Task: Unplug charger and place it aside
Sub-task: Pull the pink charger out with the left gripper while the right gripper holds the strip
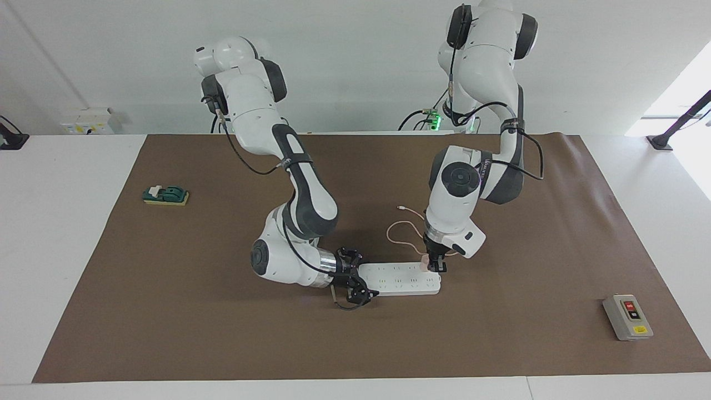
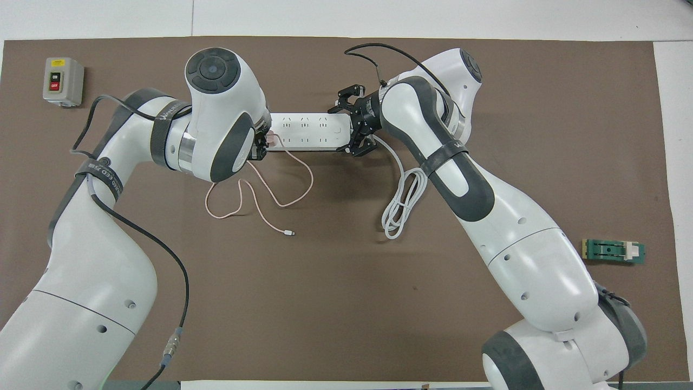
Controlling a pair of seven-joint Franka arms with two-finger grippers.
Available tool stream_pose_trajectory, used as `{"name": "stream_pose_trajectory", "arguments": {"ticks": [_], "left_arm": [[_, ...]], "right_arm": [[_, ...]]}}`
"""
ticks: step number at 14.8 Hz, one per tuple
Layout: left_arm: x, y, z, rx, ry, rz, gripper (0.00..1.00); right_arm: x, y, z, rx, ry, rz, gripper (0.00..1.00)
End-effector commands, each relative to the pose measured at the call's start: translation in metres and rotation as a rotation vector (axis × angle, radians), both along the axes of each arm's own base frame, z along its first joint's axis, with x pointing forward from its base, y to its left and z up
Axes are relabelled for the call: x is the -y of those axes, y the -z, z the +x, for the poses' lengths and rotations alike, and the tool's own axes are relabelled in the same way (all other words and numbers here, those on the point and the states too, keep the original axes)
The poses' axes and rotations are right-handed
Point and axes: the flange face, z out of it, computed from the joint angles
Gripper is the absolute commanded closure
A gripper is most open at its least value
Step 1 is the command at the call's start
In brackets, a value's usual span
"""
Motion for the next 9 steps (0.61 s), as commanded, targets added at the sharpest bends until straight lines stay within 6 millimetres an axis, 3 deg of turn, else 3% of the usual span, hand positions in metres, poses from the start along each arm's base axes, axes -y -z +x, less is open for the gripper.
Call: {"name": "stream_pose_trajectory", "arguments": {"ticks": [1, 5, 7, 9], "left_arm": [[-0.010, -0.043, -0.001, 0.015, 0.007, -0.007, 1.00], [-0.016, -0.055, -0.004, 0.007, 0.029, 0.003, 1.00], [-0.023, -0.065, -0.014, -0.040, 0.205, 0.012, 1.00], [-0.039, -0.074, -0.018, -0.083, 0.367, 0.019, 1.00]], "right_arm": [[0.002, 0.019, 0.006, 0.054, 0.041, 0.016, 0.30], [0.002, 0.019, 0.006, 0.055, 0.040, 0.016, 0.30], [0.002, 0.019, 0.006, 0.055, 0.042, 0.015, 0.30], [0.003, 0.018, 0.007, 0.056, 0.052, 0.016, 0.23]]}}
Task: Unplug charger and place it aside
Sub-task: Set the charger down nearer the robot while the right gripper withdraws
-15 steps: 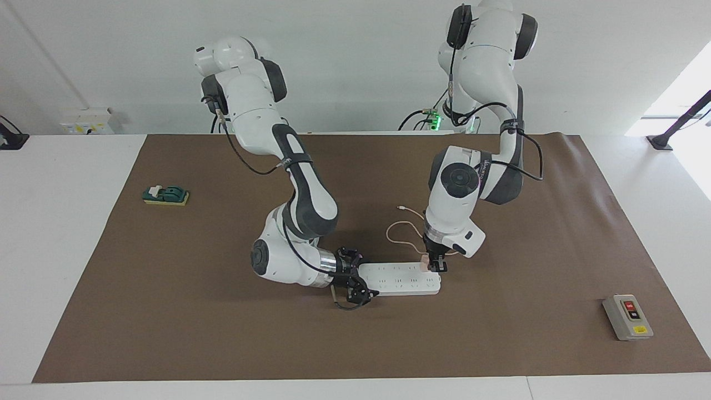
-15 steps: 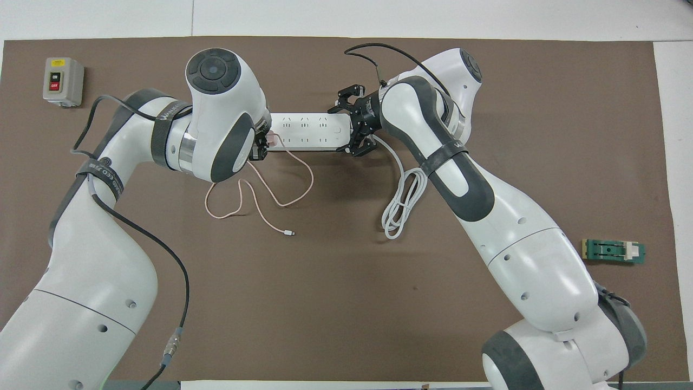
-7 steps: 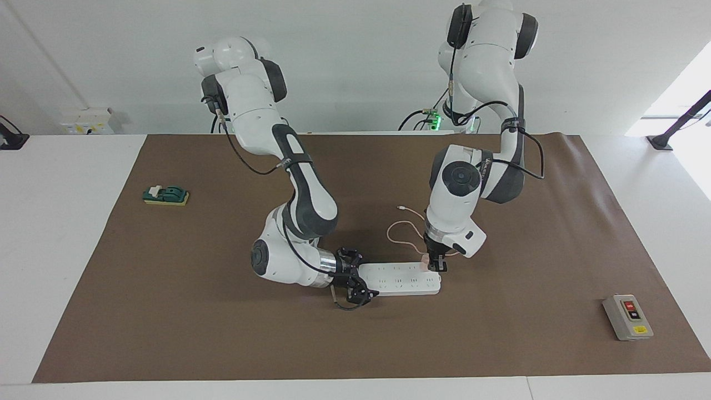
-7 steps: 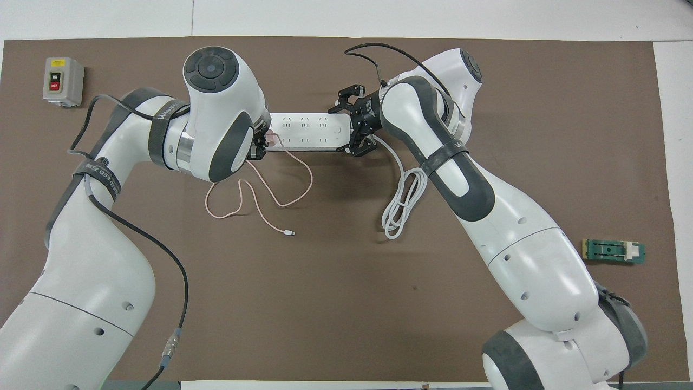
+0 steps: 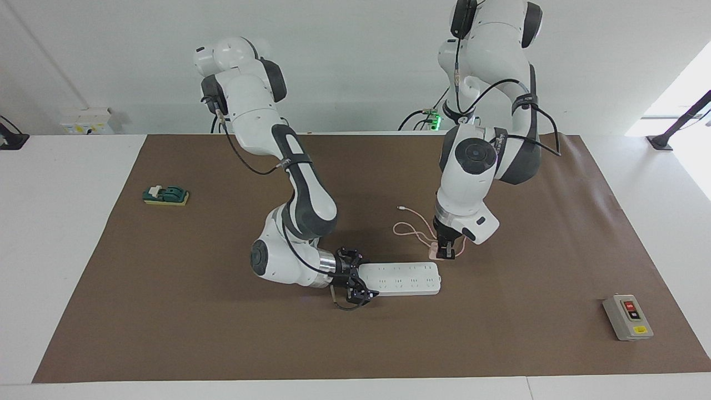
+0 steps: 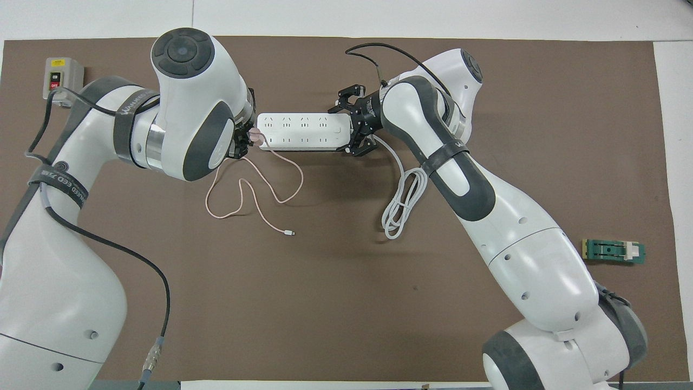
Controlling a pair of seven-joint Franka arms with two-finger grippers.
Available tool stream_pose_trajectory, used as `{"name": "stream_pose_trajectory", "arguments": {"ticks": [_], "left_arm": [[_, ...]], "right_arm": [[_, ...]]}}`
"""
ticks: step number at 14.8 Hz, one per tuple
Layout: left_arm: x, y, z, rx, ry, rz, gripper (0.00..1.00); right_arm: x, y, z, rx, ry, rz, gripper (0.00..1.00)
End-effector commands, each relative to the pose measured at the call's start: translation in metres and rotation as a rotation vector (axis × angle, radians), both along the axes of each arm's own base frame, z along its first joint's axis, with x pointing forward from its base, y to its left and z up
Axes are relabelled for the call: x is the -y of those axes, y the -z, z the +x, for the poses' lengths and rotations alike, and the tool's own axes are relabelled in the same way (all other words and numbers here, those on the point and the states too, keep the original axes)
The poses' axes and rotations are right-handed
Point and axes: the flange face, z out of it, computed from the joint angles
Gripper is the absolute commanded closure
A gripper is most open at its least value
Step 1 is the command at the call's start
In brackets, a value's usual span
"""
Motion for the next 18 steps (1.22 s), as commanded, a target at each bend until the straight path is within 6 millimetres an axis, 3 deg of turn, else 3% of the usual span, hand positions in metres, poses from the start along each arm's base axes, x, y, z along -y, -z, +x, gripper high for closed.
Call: {"name": "stream_pose_trajectory", "arguments": {"ticks": [1, 3, 4, 6, 9, 11, 12, 13, 14, 15, 18], "left_arm": [[-0.031, -0.014, -0.011, -0.066, 0.188, 0.000, 1.00], [-0.051, -0.016, -0.040, -0.109, 0.384, -0.001, 1.00], [-0.088, -0.025, -0.061, -0.133, 0.548, -0.014, 1.00], [-0.134, -0.026, -0.083, -0.161, 0.757, -0.037, 1.00], [-0.205, -0.024, -0.088, -0.177, 0.947, -0.073, 1.00], [-0.234, -0.023, -0.084, -0.167, 1.005, -0.081, 1.00], [-0.246, -0.021, -0.081, -0.159, 1.033, -0.082, 0.72], [-0.253, -0.021, -0.079, -0.152, 1.035, -0.081, 0.15], [-0.260, -0.024, -0.077, -0.156, 1.015, -0.084, 0.00], [-0.261, -0.030, -0.076, -0.154, 1.017, -0.083, 0.00], [-0.263, -0.054, -0.067, -0.114, 1.026, -0.062, 0.00]], "right_arm": [[0.001, 0.017, 0.006, 0.051, 0.049, 0.012, 0.23], [0.001, 0.010, 0.008, 0.041, 0.071, 0.010, 0.00], [-0.005, 0.003, 0.006, 0.035, 0.075, 0.005, 0.00], [-0.004, -0.017, 0.008, 0.048, 0.077, 0.010, 0.00], [0.002, -0.049, 0.009, 0.065, 0.087, 0.011, 0.00], [0.015, -0.072, 0.008, 0.071, 0.100, -0.011, 0.00], [0.019, -0.082, 0.005, 0.079, 0.092, -0.027, 0.00], [0.028, -0.093, 0.002, 0.089, 0.088, -0.052, 0.00], [0.049, -0.119, -0.005, 0.090, 0.065, -0.097, 0.00], [0.065, -0.137, -0.008, 0.097, 0.039, -0.137, 0.00], [0.108, -0.167, -0.012, 0.102, -0.054, -0.181, 0.00]]}}
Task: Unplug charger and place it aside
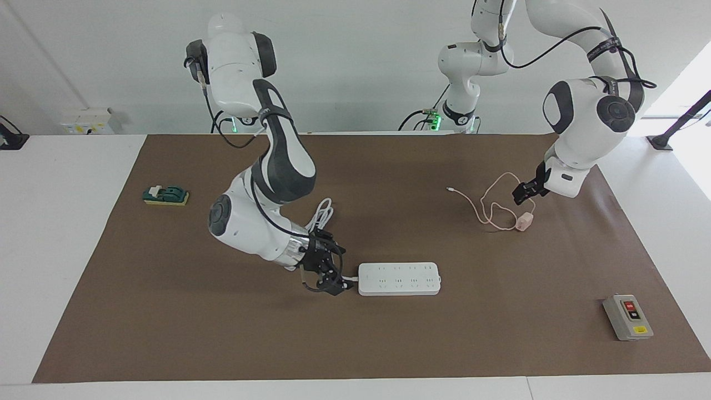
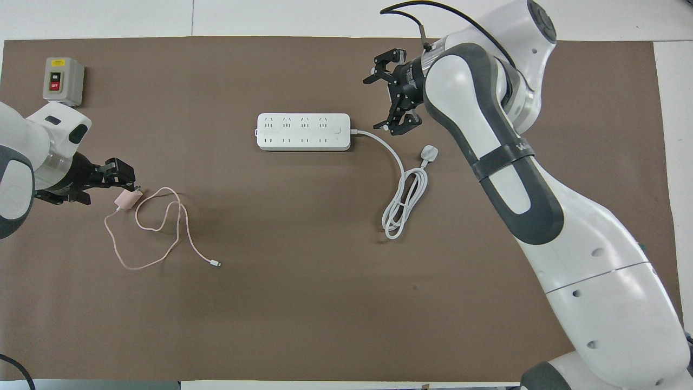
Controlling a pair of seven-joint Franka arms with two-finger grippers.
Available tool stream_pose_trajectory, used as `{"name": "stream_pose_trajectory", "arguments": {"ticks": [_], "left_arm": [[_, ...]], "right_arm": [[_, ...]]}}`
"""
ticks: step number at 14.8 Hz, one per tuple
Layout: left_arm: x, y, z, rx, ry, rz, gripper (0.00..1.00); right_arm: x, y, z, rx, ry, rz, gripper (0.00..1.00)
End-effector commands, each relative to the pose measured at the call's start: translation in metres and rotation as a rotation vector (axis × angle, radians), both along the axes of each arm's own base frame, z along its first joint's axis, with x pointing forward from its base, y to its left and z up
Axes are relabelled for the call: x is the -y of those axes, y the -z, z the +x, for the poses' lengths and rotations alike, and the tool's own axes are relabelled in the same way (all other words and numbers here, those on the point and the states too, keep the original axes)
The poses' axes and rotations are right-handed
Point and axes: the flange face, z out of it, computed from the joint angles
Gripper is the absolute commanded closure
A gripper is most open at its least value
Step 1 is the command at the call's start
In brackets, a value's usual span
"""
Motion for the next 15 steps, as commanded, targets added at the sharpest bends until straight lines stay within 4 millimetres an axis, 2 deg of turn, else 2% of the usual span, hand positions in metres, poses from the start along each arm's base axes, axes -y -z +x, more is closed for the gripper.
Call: {"name": "stream_pose_trajectory", "arguments": {"ticks": [1, 2, 4, 7, 8, 10, 12, 15], "left_arm": [[-0.004, -0.033, 0.010, 0.062, 0.013, -0.008, 0.00], [-0.007, -0.048, 0.014, 0.080, 0.005, -0.009, 0.00], [-0.025, -0.079, 0.013, 0.094, -0.025, -0.006, 0.00], [-0.030, -0.132, 0.005, 0.106, -0.012, 0.000, 0.00], [-0.030, -0.144, 0.001, 0.120, -0.004, 0.000, 0.00], [-0.028, -0.173, -0.020, 0.133, 0.004, -0.003, 0.00], [-0.024, -0.184, -0.040, 0.075, 0.064, -0.009, 0.00], [-0.002, -0.185, -0.047, 0.059, 0.117, -0.016, 0.00]], "right_arm": [[0.044, -0.026, -0.015, 0.019, -0.113, -0.036, 0.00], [0.063, -0.036, -0.018, 0.039, -0.174, -0.064, 0.00], [0.098, -0.056, -0.030, 0.083, -0.319, -0.104, 0.00], [0.149, -0.079, -0.056, 0.168, -0.555, -0.159, 0.00], [0.165, -0.088, -0.067, 0.201, -0.666, -0.198, 0.00], [0.195, -0.103, -0.079, 0.271, -0.887, -0.269, 0.00], [0.219, -0.120, -0.087, 0.330, -1.081, -0.306, 0.00], [0.250, -0.151, -0.103, 0.378, -1.279, -0.345, 0.00]]}}
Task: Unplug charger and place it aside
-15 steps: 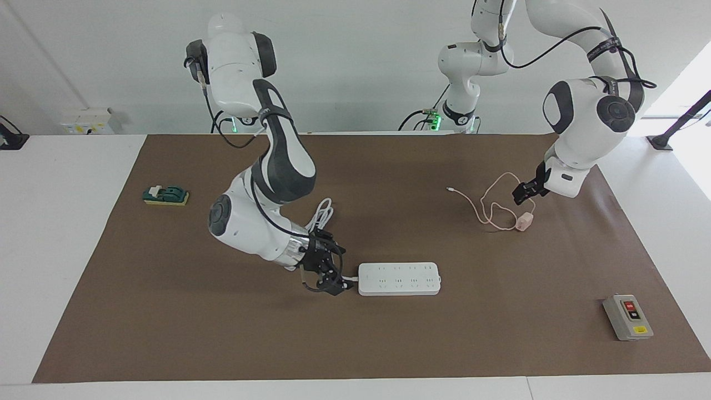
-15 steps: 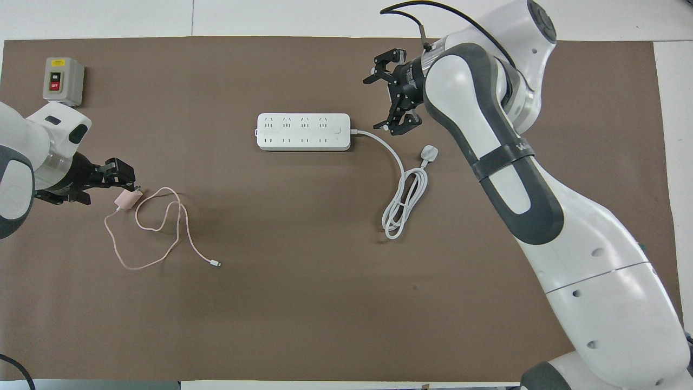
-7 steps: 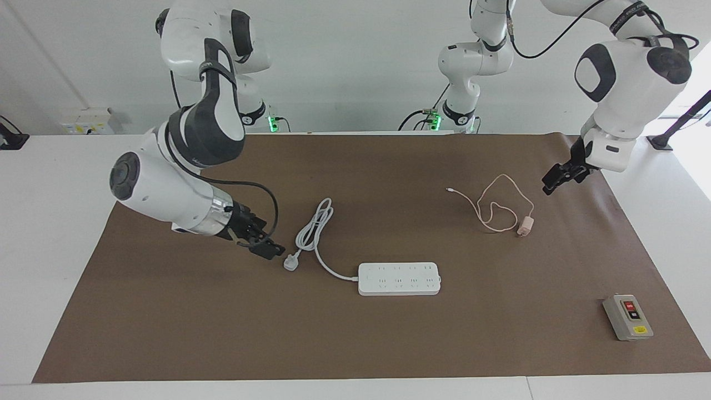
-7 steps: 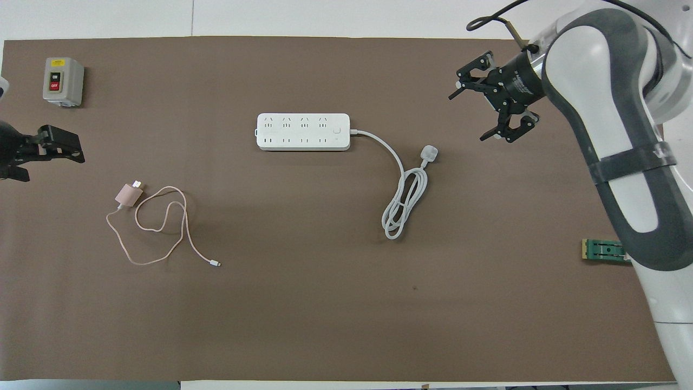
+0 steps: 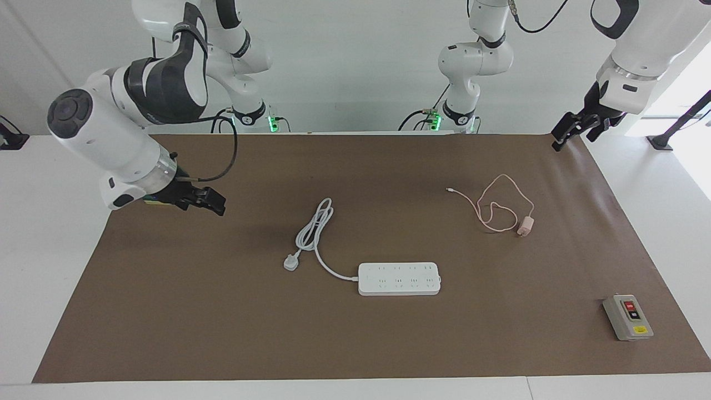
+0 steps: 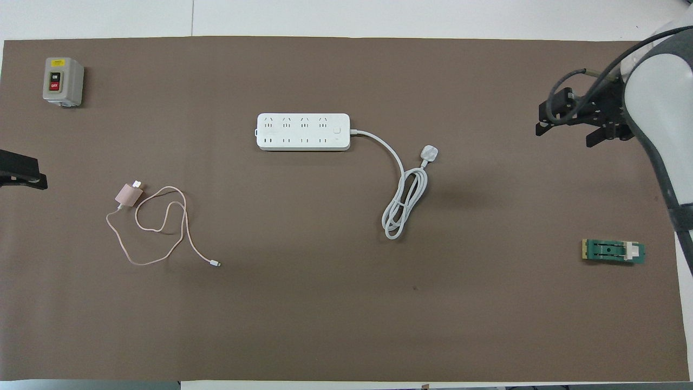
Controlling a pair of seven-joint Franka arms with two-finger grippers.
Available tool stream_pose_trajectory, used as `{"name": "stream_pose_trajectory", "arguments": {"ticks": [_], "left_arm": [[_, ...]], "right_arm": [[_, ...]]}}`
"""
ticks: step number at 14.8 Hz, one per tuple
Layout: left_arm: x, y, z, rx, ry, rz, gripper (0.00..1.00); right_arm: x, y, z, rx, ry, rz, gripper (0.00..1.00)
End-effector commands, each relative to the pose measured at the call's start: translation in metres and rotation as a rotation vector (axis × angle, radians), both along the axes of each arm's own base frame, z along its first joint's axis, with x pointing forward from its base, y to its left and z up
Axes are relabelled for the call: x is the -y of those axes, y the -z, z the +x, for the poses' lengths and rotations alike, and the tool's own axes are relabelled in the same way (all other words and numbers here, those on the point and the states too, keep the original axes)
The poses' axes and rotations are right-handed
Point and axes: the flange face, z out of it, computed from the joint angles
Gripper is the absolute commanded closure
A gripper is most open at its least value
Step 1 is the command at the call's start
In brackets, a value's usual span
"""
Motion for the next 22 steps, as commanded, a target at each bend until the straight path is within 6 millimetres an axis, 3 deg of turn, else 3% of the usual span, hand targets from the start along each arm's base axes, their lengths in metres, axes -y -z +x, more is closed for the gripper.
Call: {"name": "stream_pose_trajectory", "arguments": {"ticks": [1, 4, 7, 9, 13, 15, 22], "left_arm": [[0.016, 0.006, -0.003, -0.010, 0.054, -0.008, 0.00], [0.028, 0.011, 0.002, -0.005, 0.069, -0.053, 0.00], [0.035, 0.020, 0.006, -0.029, 0.090, -0.053, 0.00], [0.029, 0.021, 0.005, -0.033, 0.080, -0.052, 0.00], [0.021, 0.020, 0.007, -0.014, 0.120, -0.056, 0.00], [0.020, 0.020, 0.010, 0.010, 0.207, -0.060, 0.00], [0.023, 0.021, 0.010, 0.009, 0.224, -0.060, 0.00]], "right_arm": [[0.024, -0.029, -0.022, 0.042, -0.185, -0.047, 0.00], [0.037, -0.078, -0.056, 0.098, -0.264, -0.091, 0.00], [0.046, -0.100, -0.094, 0.117, -0.257, -0.102, 0.00], [0.061, -0.098, -0.111, 0.115, -0.230, -0.096, 0.00], [0.060, -0.075, -0.122, 0.145, -0.233, -0.114, 0.00], [0.055, -0.076, -0.120, 0.149, -0.238, -0.130, 0.00], [0.059, -0.097, -0.127, 0.124, -0.230, -0.129, 0.00]]}}
